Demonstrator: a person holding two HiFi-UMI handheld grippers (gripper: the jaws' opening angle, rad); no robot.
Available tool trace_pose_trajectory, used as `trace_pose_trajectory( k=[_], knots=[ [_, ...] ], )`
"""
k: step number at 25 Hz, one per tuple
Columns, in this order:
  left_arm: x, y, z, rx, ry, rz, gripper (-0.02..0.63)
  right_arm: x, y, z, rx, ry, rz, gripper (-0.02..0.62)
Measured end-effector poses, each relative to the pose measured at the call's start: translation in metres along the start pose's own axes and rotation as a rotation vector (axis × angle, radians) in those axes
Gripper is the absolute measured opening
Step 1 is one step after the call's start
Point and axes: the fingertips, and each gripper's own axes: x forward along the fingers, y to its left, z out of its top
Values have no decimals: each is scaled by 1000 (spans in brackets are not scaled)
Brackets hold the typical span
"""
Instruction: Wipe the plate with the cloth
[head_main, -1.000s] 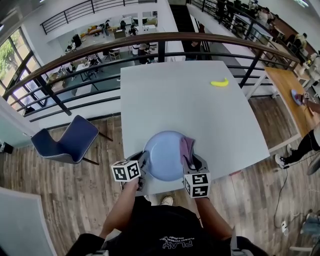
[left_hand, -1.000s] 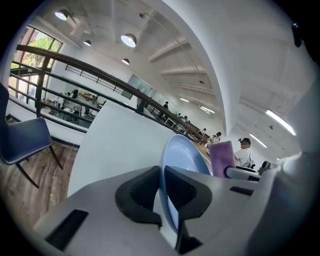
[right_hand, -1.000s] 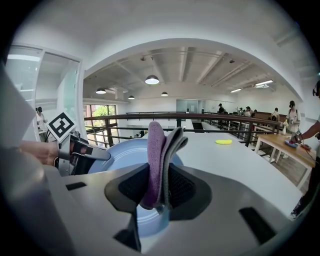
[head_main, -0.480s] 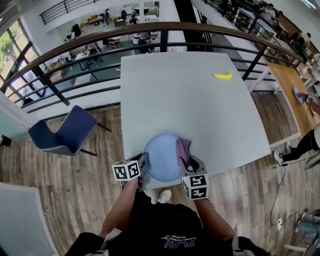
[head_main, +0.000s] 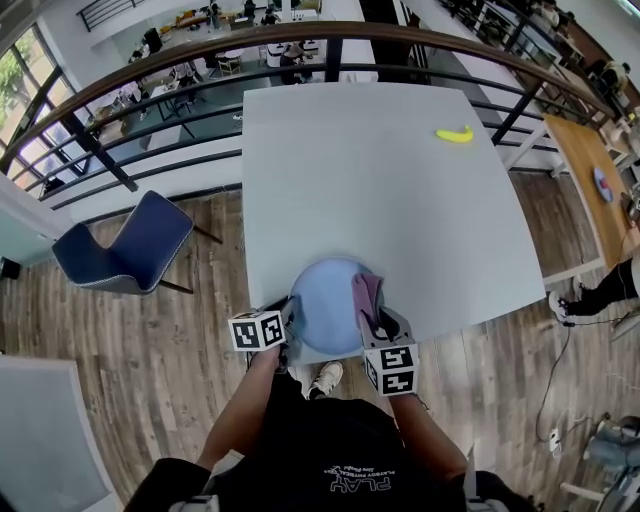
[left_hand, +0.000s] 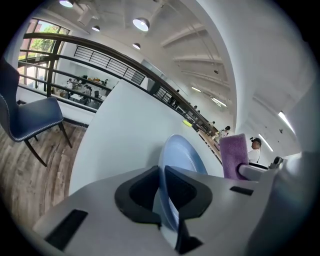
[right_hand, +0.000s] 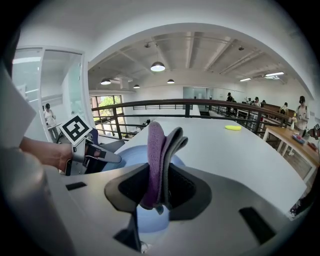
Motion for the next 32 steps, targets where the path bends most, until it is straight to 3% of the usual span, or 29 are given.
trace_pose_trajectory(
  k=[10,17,25,32],
  knots=[
    [12,6,-12,9,42,53,43,6,1,-9,7,22,5,106],
    [17,11,-16,67,81,122,46,9,4,-6,7,13,18,106],
    [13,10,-7,111,83,178,177,9,0,-5,22,9,6,106],
    [3,10,10,136,46,195,184,11,-1,4,26,-16,4,106]
  ],
)
